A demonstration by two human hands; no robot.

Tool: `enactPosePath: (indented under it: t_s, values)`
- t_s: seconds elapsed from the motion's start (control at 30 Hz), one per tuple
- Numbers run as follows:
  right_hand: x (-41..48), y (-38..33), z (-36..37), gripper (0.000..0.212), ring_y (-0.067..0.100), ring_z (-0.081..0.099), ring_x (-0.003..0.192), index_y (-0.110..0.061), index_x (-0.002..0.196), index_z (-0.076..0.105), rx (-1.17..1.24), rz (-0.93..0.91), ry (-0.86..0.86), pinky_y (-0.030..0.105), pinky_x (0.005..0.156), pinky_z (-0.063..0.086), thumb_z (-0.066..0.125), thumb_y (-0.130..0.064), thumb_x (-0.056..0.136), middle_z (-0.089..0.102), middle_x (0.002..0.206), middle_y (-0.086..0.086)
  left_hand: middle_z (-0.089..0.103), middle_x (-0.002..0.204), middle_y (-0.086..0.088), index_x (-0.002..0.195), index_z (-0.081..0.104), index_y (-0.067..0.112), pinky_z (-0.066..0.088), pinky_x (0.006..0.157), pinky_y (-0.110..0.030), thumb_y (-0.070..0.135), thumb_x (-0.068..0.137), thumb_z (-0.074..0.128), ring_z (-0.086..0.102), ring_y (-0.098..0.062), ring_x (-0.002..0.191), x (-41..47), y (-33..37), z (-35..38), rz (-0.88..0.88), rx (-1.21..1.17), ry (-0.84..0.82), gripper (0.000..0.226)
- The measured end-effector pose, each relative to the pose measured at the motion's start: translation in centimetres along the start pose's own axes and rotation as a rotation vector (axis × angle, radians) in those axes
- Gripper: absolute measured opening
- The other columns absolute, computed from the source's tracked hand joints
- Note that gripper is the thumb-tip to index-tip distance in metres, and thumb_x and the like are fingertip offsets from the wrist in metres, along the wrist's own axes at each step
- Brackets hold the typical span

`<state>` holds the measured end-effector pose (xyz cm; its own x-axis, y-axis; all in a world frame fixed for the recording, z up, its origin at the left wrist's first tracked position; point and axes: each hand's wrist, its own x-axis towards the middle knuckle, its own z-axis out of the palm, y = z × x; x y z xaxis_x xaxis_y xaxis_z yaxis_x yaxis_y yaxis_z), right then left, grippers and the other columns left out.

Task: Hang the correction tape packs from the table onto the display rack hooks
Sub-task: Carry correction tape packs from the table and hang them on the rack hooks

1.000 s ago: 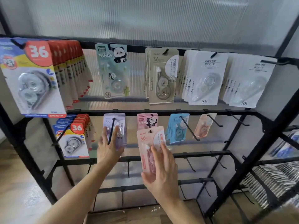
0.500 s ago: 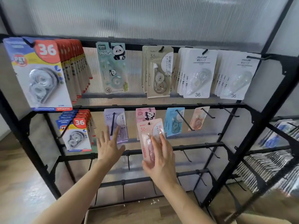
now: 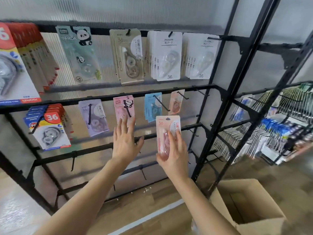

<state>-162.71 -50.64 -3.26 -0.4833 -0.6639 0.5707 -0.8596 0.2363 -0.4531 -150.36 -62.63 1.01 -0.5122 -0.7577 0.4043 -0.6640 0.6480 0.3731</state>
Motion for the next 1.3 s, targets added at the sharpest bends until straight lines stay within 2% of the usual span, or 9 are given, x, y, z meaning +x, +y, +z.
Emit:
enactPosePath:
  t_s: [0.13, 0.23, 0.37, 0.57, 0.73, 0.93, 1.0, 1.1, 1.3]
  values:
    - [0.3, 3.0, -1.4, 0.089, 0.040, 0.045, 0.128, -0.011, 0.143, 0.041, -0.005, 0.044, 0.036, 0.052, 0.095, 0.045, 0.083, -0.025, 0.067, 0.037, 0.146, 0.022, -0.009, 0.161, -0.004, 0.152, -0.003, 0.027, -0.010, 0.116, -0.038, 0.037, 0.095, 0.051, -0.011, -0.025, 0.147, 1.4, 3.5, 0.8, 0.102, -0.006, -0.031, 0.079]
    - [1.4, 5.2, -2.1, 0.085, 0.040, 0.043, 0.129, -0.011, 0.143, 0.041, -0.001, 0.067, 0.039, 0.052, 0.096, 0.045, 0.080, -0.024, 0.069, 0.036, 0.147, 0.021, -0.006, 0.161, -0.005, 0.153, 0.000, 0.027, -0.013, 0.113, -0.034, 0.036, 0.095, 0.052, -0.009, -0.025, 0.147, 2.9, 5.3, 2.0, 0.138, -0.012, -0.044, 0.079]
    - [3.9, 8.6, -2.4, 0.080, 0.039, 0.042, 0.129, -0.012, 0.144, 0.039, 0.007, 0.080, 0.029, 0.051, 0.095, 0.048, 0.071, -0.025, 0.071, 0.034, 0.147, 0.019, -0.006, 0.161, -0.005, 0.153, -0.001, 0.027, -0.006, 0.118, -0.038, 0.035, 0.095, 0.050, -0.007, -0.026, 0.147, 5.5, 7.7, 3.9, 0.109, 0.013, -0.060, 0.077]
    - [9.6, 13.5, -1.8, 0.080, 0.039, 0.035, 0.135, -0.011, 0.146, 0.036, 0.020, 0.047, -0.026, 0.052, 0.102, 0.042, 0.074, -0.024, 0.077, 0.030, 0.150, 0.019, -0.004, 0.161, -0.006, 0.153, -0.002, 0.027, -0.004, 0.118, -0.039, 0.040, 0.096, 0.048, -0.006, -0.026, 0.147, 10.5, 10.8, 6.5, 0.042, 0.037, -0.037, 0.076]
    - [13.9, 16.4, -0.6, 0.085, 0.032, 0.024, 0.141, -0.018, 0.150, 0.027, 0.054, -0.019, -0.099, 0.047, 0.110, 0.033, 0.073, -0.030, 0.080, 0.021, 0.156, 0.013, -0.005, 0.161, -0.003, 0.153, -0.002, 0.028, -0.004, 0.118, -0.039, 0.045, 0.097, 0.044, -0.006, -0.026, 0.148, 14.0, 12.5, 8.5, -0.024, 0.107, -0.020, 0.074]
    - [15.7, 19.2, 1.4, 0.090, 0.037, 0.037, 0.134, -0.023, 0.146, 0.027, 0.091, -0.141, -0.105, 0.052, 0.102, 0.041, 0.078, -0.031, 0.073, 0.032, 0.150, 0.016, 0.002, 0.161, -0.003, 0.153, 0.003, 0.026, 0.000, 0.119, -0.040, 0.042, 0.098, 0.043, -0.004, -0.024, 0.148, 16.0, 13.5, 9.0, -0.109, 0.187, 0.016, 0.070]
    - [15.6, 19.7, 2.0, 0.086, 0.039, 0.040, 0.132, -0.022, 0.145, 0.028, 0.111, -0.167, -0.091, 0.055, 0.097, 0.046, 0.072, -0.036, 0.073, 0.031, 0.150, 0.015, 0.001, 0.161, -0.002, 0.153, 0.001, 0.027, -0.001, 0.120, -0.040, 0.043, 0.098, 0.042, -0.004, -0.024, 0.148, 16.2, 13.6, 9.1, -0.141, 0.217, 0.005, 0.070]
    - [15.3, 20.2, 2.6, 0.079, 0.038, 0.041, 0.131, -0.020, 0.146, 0.030, 0.142, -0.196, -0.063, 0.052, 0.094, 0.049, 0.063, -0.039, 0.077, 0.030, 0.151, 0.014, 0.002, 0.161, -0.002, 0.153, 0.001, 0.027, 0.001, 0.121, -0.041, 0.044, 0.098, 0.041, -0.001, -0.024, 0.148, 16.1, 13.5, 9.3, -0.183, 0.240, 0.003, 0.070]
    - [15.9, 21.2, 4.2, 0.086, 0.039, 0.042, 0.130, -0.021, 0.145, 0.031, 0.162, -0.206, -0.063, 0.054, 0.093, 0.049, 0.075, -0.031, 0.072, 0.033, 0.150, 0.015, 0.000, 0.161, -0.002, 0.153, -0.002, 0.026, 0.002, 0.121, -0.042, 0.045, 0.099, 0.039, -0.003, -0.024, 0.148, 15.9, 13.5, 9.6, -0.215, 0.311, -0.015, 0.070]
